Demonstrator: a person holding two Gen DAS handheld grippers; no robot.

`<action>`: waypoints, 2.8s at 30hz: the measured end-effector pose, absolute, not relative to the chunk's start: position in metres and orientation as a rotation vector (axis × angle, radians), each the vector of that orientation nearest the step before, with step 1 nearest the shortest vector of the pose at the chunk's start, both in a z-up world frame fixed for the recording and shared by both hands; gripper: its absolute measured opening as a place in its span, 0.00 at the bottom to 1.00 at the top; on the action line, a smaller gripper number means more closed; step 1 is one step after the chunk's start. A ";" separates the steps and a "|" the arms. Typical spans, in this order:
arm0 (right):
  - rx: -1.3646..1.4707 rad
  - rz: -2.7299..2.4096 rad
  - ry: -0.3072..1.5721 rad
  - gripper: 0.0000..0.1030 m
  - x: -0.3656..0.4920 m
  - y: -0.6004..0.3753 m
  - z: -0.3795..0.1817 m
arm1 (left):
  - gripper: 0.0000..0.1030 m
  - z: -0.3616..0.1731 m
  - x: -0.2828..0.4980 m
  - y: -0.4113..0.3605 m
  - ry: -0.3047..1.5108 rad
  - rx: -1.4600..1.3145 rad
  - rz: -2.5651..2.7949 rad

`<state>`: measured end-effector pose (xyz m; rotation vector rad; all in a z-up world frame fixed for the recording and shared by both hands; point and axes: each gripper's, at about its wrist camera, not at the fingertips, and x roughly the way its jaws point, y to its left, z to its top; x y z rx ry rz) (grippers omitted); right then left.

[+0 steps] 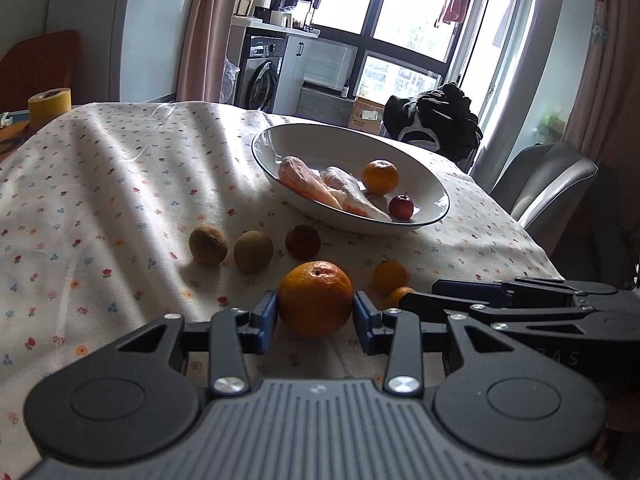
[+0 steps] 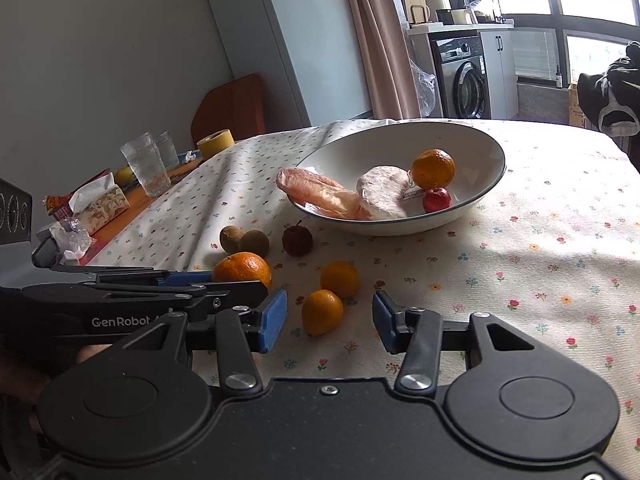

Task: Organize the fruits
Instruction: 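Close the left gripper on the large mandarin while the right grasps a small orange, then carry the mandarin into the bowl and open the left while the right carries the orange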

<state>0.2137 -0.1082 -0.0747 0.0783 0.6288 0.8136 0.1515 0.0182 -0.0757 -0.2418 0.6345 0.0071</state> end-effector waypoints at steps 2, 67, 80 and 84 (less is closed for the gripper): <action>0.066 0.815 0.637 0.45 0.214 -0.103 -0.076 | 0.38 -0.075 0.149 0.022 0.629 -0.251 0.010; 0.113 0.688 0.470 0.22 0.267 -0.128 -0.026 | 0.38 -0.014 0.222 0.015 0.509 -0.206 -0.025; 0.124 0.696 0.478 0.22 0.288 -0.116 -0.026 | 0.49 -0.015 0.248 0.029 0.517 -0.231 0.026; 0.124 0.696 0.482 0.22 0.288 -0.115 -0.027 | 0.55 -0.014 0.245 0.031 0.515 -0.230 0.032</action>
